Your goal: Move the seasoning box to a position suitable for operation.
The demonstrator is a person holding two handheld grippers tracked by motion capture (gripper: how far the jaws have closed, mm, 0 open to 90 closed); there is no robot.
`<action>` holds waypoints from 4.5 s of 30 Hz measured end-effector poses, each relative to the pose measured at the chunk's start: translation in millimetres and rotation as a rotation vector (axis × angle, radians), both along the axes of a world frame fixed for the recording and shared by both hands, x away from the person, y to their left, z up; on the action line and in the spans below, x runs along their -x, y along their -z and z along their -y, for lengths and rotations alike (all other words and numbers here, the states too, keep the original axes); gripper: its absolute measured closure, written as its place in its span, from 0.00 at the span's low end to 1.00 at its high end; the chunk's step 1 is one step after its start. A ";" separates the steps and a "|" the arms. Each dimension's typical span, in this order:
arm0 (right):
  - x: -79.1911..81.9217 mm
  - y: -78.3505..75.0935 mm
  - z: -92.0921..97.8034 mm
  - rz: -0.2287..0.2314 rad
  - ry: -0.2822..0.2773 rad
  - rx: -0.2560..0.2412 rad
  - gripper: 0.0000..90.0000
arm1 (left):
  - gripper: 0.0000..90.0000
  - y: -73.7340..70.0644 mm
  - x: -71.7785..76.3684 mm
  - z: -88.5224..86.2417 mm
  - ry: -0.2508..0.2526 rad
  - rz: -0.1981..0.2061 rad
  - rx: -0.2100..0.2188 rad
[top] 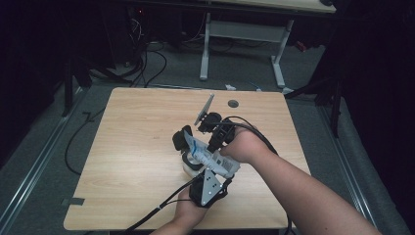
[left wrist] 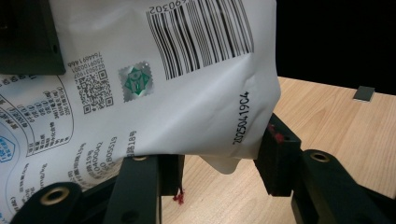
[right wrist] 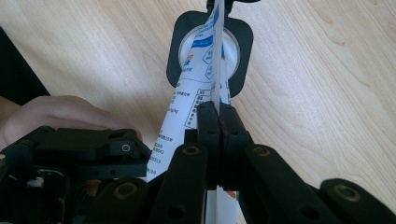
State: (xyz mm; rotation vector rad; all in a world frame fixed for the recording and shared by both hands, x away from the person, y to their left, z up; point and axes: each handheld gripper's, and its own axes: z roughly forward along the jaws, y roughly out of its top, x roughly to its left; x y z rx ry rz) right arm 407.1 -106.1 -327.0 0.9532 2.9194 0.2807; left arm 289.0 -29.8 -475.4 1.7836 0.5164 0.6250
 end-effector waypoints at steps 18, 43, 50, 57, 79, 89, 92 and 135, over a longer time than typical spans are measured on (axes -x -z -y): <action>-1.2 -1.7 -1.3 0.007 -0.004 0.004 0.99 | 0.64 -1.8 -1.1 -0.9 -0.002 -0.008 0.000; -1.7 -1.0 -2.4 0.005 -0.003 -0.001 0.99 | 0.64 -2.1 -1.8 -1.5 -0.007 0.010 -0.005; -2.1 -0.3 -3.1 0.006 -0.005 0.006 0.99 | 0.64 -1.9 -1.8 -1.5 -0.007 0.010 -0.003; -2.2 0.6 -3.4 0.005 -0.006 0.004 0.99 | 0.64 -1.6 -1.8 -1.6 -0.008 0.011 -0.003; -0.3 7.3 -0.1 -0.014 0.001 0.017 0.99 | 0.65 13.7 2.6 -4.1 -0.001 -0.024 0.000; 1.4 11.2 1.4 -0.021 -0.003 0.016 0.99 | 0.65 21.1 3.2 -6.5 -0.001 -0.044 0.004; 2.1 11.9 2.0 -0.022 -0.003 0.017 0.99 | 0.65 22.8 3.4 -7.1 0.001 -0.048 0.004; 7.4 15.0 10.8 -0.038 0.014 0.010 0.99 | 0.63 38.0 -4.3 -19.7 -0.014 -0.143 -0.026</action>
